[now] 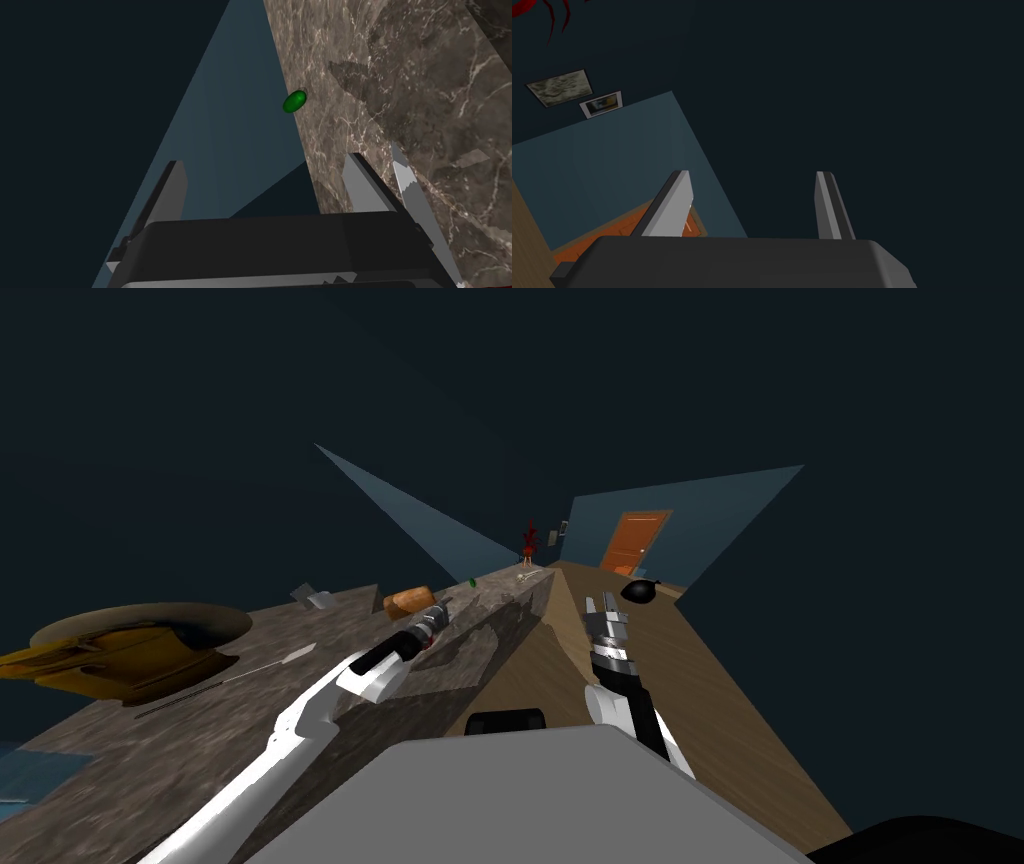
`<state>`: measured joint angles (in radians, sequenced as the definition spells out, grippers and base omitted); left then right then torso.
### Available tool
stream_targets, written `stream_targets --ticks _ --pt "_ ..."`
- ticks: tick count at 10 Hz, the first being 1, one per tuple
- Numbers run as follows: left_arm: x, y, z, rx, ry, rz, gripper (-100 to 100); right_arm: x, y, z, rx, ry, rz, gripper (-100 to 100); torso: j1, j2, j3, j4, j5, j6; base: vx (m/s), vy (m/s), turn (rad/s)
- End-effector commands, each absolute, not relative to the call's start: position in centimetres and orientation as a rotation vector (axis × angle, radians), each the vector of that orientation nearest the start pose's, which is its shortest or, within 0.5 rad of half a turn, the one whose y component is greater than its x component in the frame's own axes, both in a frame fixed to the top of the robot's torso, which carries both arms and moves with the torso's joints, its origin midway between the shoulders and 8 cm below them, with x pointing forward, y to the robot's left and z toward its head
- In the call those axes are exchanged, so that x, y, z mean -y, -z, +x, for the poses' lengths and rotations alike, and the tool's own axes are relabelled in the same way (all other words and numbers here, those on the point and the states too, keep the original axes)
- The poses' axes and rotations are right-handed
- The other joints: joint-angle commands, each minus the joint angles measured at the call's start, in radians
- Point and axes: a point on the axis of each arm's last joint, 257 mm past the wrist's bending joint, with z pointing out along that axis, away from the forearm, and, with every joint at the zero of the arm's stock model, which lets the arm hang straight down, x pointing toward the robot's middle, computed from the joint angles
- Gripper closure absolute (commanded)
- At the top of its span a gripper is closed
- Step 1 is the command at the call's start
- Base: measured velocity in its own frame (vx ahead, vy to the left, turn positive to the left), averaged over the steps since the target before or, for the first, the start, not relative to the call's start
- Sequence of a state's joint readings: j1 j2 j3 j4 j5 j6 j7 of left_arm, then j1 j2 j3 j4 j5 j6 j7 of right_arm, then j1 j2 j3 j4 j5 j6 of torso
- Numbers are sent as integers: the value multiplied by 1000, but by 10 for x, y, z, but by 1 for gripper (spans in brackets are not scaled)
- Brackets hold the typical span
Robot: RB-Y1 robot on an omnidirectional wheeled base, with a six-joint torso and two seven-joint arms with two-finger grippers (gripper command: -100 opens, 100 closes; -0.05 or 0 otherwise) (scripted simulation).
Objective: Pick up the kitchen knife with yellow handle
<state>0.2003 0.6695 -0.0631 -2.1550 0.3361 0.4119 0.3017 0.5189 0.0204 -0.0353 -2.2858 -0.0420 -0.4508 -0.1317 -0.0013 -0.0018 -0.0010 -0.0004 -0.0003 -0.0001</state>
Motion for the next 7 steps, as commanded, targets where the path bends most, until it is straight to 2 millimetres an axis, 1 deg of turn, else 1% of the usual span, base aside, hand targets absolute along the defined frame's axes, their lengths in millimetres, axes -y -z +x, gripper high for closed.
stream_targets --ticks 1,2,4,5,7 --pt "-283 155 474 -1520 1212 -1241 -100 302 -12 346 -564 -1393 793 0 0 0 0 0 0 0 36 -20 -54" --pt "-300 165 476 -1530 1179 -1307 -100 302 -12 346 -564 -1393 793 0 0 0 0 0 0 -1 49 -30 -89" --pt "-305 177 473 -1555 1135 -1345 -100 302 -12 346 -564 -1393 793 0 0 -1 -1 0 0 -1 31 -18 -16" --pt "-323 185 474 -1553 1104 -1410 -100 302 -12 346 -564 -1393 793 0 1 0 0 0 0 -1 34 -21 -95" --pt "-328 196 470 -1575 1061 -1445 -100 302 -12 346 -564 -1393 793 0 0 0 0 0 0 0 31 -16 -27"
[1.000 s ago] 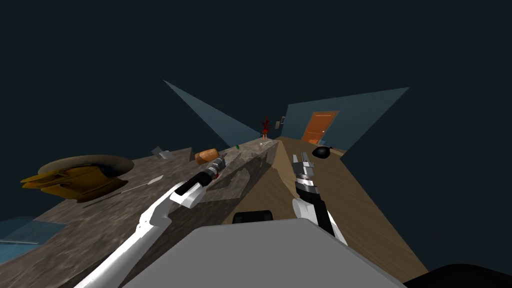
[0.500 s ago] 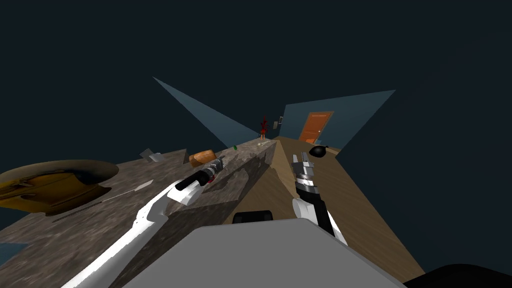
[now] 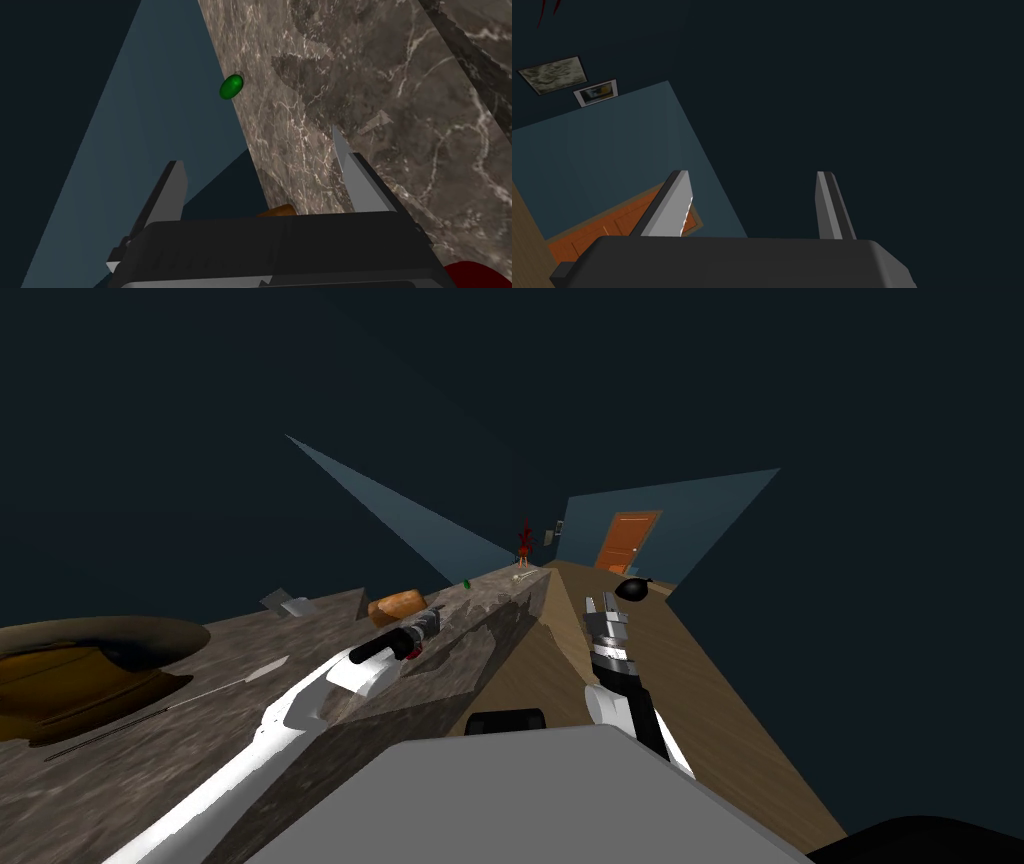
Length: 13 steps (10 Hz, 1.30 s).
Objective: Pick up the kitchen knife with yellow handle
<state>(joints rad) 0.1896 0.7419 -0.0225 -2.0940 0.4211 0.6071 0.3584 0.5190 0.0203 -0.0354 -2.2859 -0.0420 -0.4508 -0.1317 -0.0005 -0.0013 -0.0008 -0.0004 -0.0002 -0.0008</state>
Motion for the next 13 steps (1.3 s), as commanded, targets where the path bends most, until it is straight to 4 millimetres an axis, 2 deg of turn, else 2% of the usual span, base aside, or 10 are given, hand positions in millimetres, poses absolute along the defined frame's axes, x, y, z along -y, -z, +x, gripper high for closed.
stream_targets --ticks 1,3,4,6,7,9,10,12,13 --pt "-348 204 469 -1567 1025 -1517 -100 302 -12 346 -564 -1393 793 0 0 0 0 0 0 0 46 -23 -104" --pt "-352 214 464 -1586 982 -1550 -100 302 -12 346 -564 -1393 793 0 0 -1 -1 0 0 0 36 -11 -14" --pt "-372 221 462 -1568 948 -1623 -100 302 -12 346 -564 -1393 793 0 0 0 0 0 0 0 45 -21 -85" --pt "-377 231 456 -1587 901 -1658 -100 302 -12 346 -564 -1393 793 0 0 -1 -1 0 0 0 34 -11 -27" --pt "-398 239 450 -1564 856 -1740 -100 302 -12 346 -564 -1393 793 0 0 0 0 0 0 0 47 -18 -80" --pt "-402 247 444 -1578 817 -1768 -100 302 -12 346 -564 -1393 793 0 0 -1 -1 0 0 0 36 -11 -26" --pt "-423 253 437 -1546 777 -1848 -100 302 -12 346 -564 -1393 793 0 0 0 0 0 0 0 52 -17 -85" --pt "-426 261 430 -1559 733 -1878 -100 302 -12 346 -564 -1393 793 0 0 -2 -1 0 0 0 38 -12 -23" --pt "-446 268 420 -1522 687 -1963 -100 302 -12 346 -564 -1393 793 0 0 0 0 0 0 0 56 -14 -77"
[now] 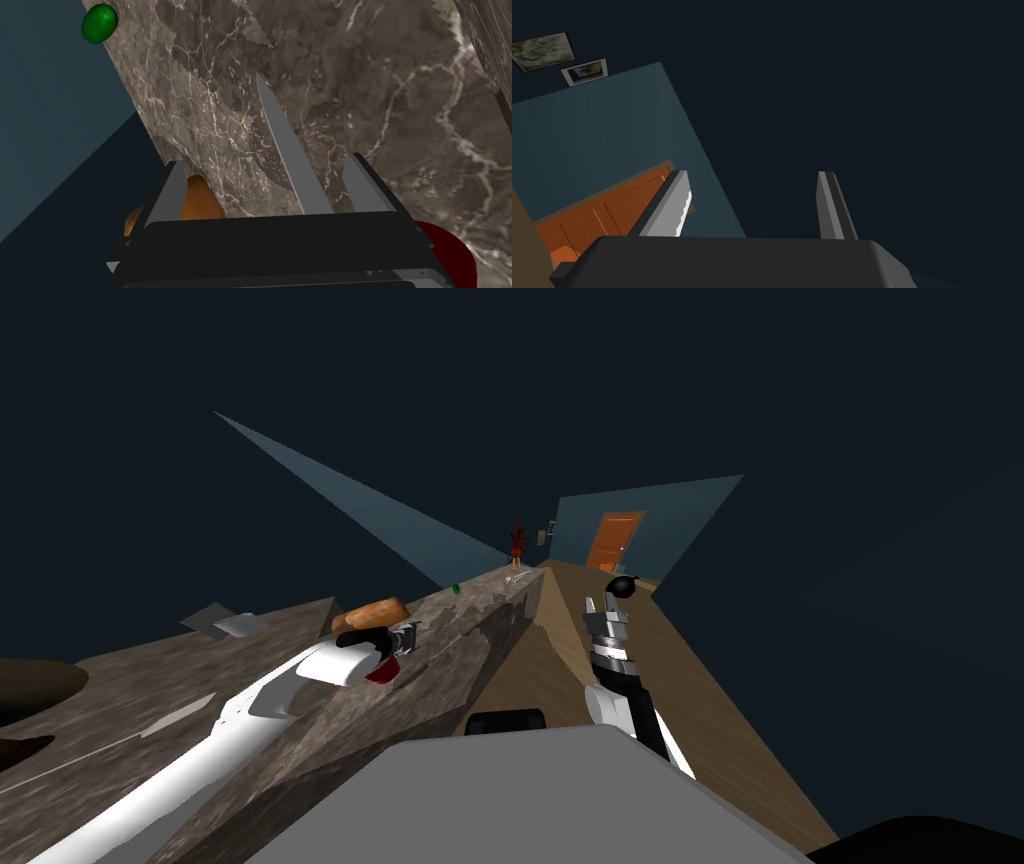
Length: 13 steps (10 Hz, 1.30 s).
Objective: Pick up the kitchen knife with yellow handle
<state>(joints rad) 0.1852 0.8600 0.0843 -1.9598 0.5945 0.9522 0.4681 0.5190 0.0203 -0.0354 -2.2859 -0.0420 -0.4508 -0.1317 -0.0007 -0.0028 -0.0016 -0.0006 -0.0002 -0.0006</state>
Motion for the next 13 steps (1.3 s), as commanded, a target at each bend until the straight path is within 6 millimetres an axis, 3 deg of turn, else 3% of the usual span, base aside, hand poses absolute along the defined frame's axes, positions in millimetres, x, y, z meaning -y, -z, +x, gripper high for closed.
stream_targets --ticks 1,2,4,5,7,10,13 --pt "-449 273 414 -1531 653 -1985 -100 302 -12 346 -564 -1393 793 0 0 0 0 0 0 0 56 -14 -50" --pt "-467 278 405 -1485 617 -2064 -100 302 -12 346 -564 -1393 793 0 0 0 0 0 0 0 73 -17 -77" --pt "-470 285 396 -1497 567 -2094 -100 302 -12 346 -564 -1393 793 0 0 -1 -1 0 0 0 43 -4 -18" --pt "-488 290 383 -1447 526 -2175 -100 302 -12 346 -564 -1393 793 0 1 1 0 0 0 -1 55 -3 -82" --pt "-489 294 376 -1455 486 -2198 -100 302 -12 346 -564 -1393 793 0 2 0 0 0 1 -1 39 -3 -14" --pt "-520 305 343 -1351 376 -2369 -100 302 -12 346 -564 -1393 793 0 2 0 0 0 1 -1 59 -4 -57" --pt "-532 315 313 -1305 261 -2480 -100 302 -12 346 -564 -1393 793 0 2 -1 -1 -1 1 -1 65 -4 -44"
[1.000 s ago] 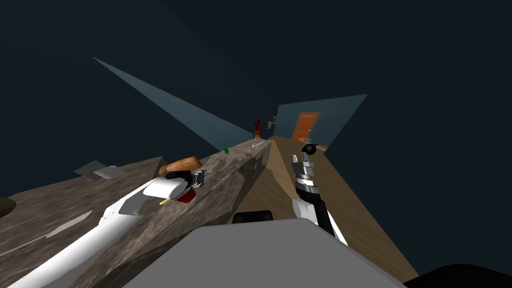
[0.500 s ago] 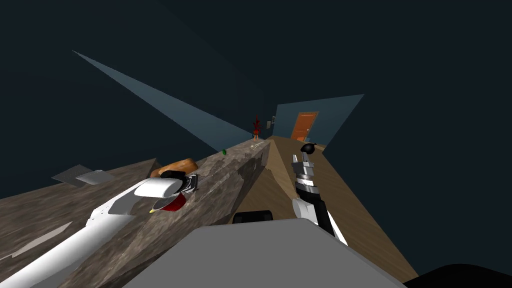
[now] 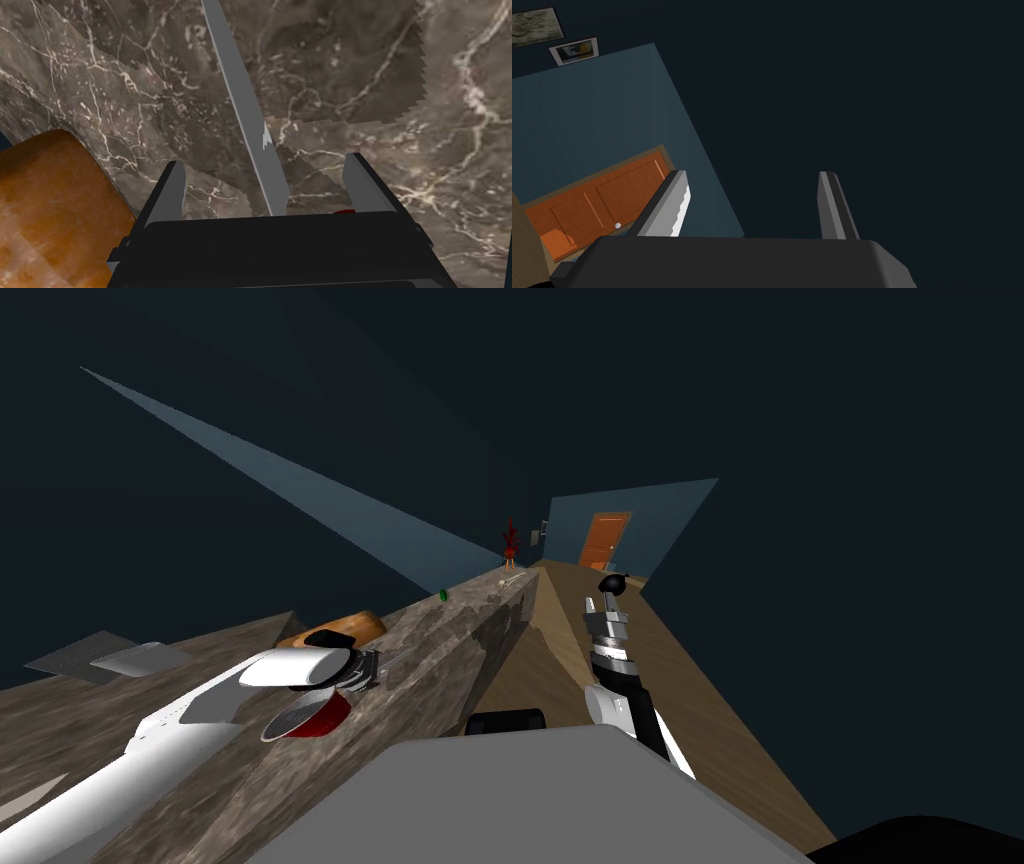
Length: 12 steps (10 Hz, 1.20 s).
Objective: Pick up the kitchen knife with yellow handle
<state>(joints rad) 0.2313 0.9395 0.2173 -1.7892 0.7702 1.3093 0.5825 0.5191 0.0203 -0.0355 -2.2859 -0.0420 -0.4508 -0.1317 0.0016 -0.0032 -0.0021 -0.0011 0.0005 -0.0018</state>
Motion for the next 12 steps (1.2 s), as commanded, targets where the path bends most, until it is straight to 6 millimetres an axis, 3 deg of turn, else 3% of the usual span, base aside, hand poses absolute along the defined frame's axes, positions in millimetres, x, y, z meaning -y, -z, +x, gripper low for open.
stream_targets --ticks 1,7,8,12 --pt "-542 317 298 -1248 224 -2547 -100 302 -12 346 -564 -1393 793 0 0 0 0 0 0 0 72 -14 -40" --pt "-559 326 237 -1099 23 -2763 -100 302 -12 346 -564 -1393 793 0 0 1 0 0 0 0 58 2 -37" --pt "-559 327 236 -1099 16 -2765 -100 302 -12 346 -564 -1393 793 0 0 1 0 0 0 0 47 6 -19" --pt "-564 329 189 -957 -128 -2927 -100 302 -12 346 -564 -1393 793 0 2 -1 -1 0 0 0 72 20 -37"
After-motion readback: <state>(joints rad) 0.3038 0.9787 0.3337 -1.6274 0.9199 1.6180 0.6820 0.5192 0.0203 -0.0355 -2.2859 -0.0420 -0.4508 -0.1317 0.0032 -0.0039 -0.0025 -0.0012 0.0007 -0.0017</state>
